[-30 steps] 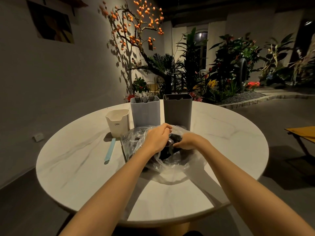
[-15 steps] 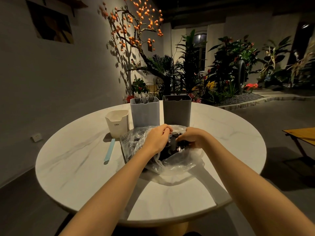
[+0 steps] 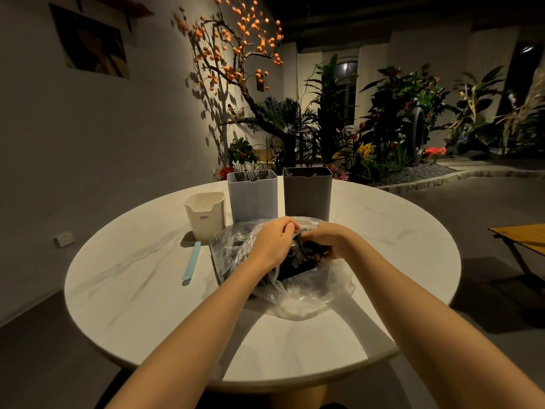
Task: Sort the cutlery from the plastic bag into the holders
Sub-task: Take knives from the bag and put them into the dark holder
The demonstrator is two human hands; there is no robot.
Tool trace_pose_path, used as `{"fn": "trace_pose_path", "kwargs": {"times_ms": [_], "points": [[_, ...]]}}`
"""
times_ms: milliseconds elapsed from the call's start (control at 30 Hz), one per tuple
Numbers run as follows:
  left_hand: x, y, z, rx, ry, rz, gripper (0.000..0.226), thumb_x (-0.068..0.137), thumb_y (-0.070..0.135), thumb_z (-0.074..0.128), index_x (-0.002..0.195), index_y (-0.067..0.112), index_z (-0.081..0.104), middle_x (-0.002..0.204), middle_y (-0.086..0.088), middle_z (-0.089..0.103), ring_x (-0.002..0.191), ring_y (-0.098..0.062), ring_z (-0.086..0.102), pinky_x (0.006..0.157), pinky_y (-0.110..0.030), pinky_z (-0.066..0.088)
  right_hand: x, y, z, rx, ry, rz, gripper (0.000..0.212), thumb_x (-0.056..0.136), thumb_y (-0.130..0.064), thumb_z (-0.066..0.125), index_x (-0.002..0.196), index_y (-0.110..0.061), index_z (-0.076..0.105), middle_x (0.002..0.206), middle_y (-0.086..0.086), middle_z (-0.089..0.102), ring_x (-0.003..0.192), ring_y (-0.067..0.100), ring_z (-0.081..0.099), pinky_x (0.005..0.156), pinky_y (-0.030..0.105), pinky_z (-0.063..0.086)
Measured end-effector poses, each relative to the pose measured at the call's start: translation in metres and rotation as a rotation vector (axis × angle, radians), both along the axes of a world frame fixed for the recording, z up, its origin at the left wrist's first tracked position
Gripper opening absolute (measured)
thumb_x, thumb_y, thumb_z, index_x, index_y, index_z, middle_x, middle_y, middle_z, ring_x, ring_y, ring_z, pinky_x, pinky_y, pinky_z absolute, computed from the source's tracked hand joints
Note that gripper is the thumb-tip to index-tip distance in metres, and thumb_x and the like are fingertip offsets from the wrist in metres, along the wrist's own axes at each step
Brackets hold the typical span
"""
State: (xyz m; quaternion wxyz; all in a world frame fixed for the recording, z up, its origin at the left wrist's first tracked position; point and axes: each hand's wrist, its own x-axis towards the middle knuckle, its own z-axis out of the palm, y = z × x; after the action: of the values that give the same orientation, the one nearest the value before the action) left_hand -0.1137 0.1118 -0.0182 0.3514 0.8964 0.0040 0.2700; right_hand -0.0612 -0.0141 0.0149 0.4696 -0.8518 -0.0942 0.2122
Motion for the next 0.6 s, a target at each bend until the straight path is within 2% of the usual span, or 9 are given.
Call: {"fn": "trace_pose_path", "kwargs": {"times_ms": [100, 233, 367, 433, 533, 600], "points": [[0.000, -0.001, 0.001, 0.003, -0.033, 0.012, 0.027, 0.102, 0.016, 0.040, 0.102, 0.010, 0.067, 0.107, -0.007, 0.065, 0.096, -0.013, 0.056, 0.085, -0.022, 0.047, -0.002, -0.002, 0.002, 0.033, 0.013, -0.001, 0.047, 0.092, -0.032, 0.063, 0.127, -0.004, 0.048, 0.122, 0.018, 0.058, 0.111, 0.030, 0.058, 0.087, 0.036, 0.052], [-0.001, -0.002, 0.002, 0.015, -0.047, 0.024, 0.024, 0.100, 0.015, 0.044, 0.103, 0.011, 0.067, 0.107, -0.006, 0.065, 0.089, -0.011, 0.055, 0.081, -0.023, 0.049, -0.006, -0.008, 0.004, -0.003, -0.019, 0.043, 0.025, 0.096, -0.025, 0.057, 0.111, -0.006, 0.048, 0.105, 0.015, 0.056, 0.096, 0.026, 0.058, 0.083, 0.036, 0.053], [-0.002, -0.004, 0.002, 0.027, -0.046, 0.023, 0.024, 0.100, 0.014, 0.045, 0.102, 0.011, 0.068, 0.109, -0.006, 0.065, 0.090, -0.011, 0.055, 0.082, -0.023, 0.049, -0.004, -0.010, 0.004, -0.176, -0.093, 0.080, 0.025, 0.094, -0.018, 0.056, 0.116, -0.006, 0.051, 0.117, 0.018, 0.063, 0.107, 0.029, 0.064, 0.093, 0.039, 0.053], [-0.002, -0.005, 0.003, 0.034, -0.044, 0.023, 0.024, 0.100, 0.014, 0.045, 0.102, 0.011, 0.068, 0.109, -0.006, 0.065, 0.092, -0.011, 0.056, 0.083, -0.021, 0.049, -0.004, -0.010, 0.005, -0.217, -0.112, 0.095, 0.020, 0.093, -0.015, 0.054, 0.110, -0.006, 0.053, 0.115, 0.018, 0.064, 0.106, 0.029, 0.065, 0.092, 0.039, 0.054], [-0.004, -0.006, 0.005, 0.050, -0.038, 0.019, 0.024, 0.100, 0.014, 0.045, 0.102, 0.011, 0.069, 0.107, -0.005, 0.065, 0.091, -0.011, 0.057, 0.079, -0.017, 0.048, -0.004, -0.009, 0.006, -0.253, -0.141, 0.099, 0.013, 0.093, -0.013, 0.053, 0.103, -0.005, 0.052, 0.100, 0.015, 0.062, 0.091, 0.026, 0.064, 0.086, 0.036, 0.056], [-0.005, -0.006, 0.006, 0.063, -0.035, 0.015, 0.025, 0.100, 0.013, 0.044, 0.101, 0.012, 0.069, 0.104, -0.004, 0.065, 0.089, -0.012, 0.058, 0.079, -0.021, 0.050, -0.004, -0.010, 0.008, -0.272, -0.157, 0.095, 0.007, 0.094, -0.012, 0.051, 0.095, -0.004, 0.052, 0.083, 0.012, 0.059, 0.073, 0.020, 0.062, 0.071, 0.029, 0.055]]}}
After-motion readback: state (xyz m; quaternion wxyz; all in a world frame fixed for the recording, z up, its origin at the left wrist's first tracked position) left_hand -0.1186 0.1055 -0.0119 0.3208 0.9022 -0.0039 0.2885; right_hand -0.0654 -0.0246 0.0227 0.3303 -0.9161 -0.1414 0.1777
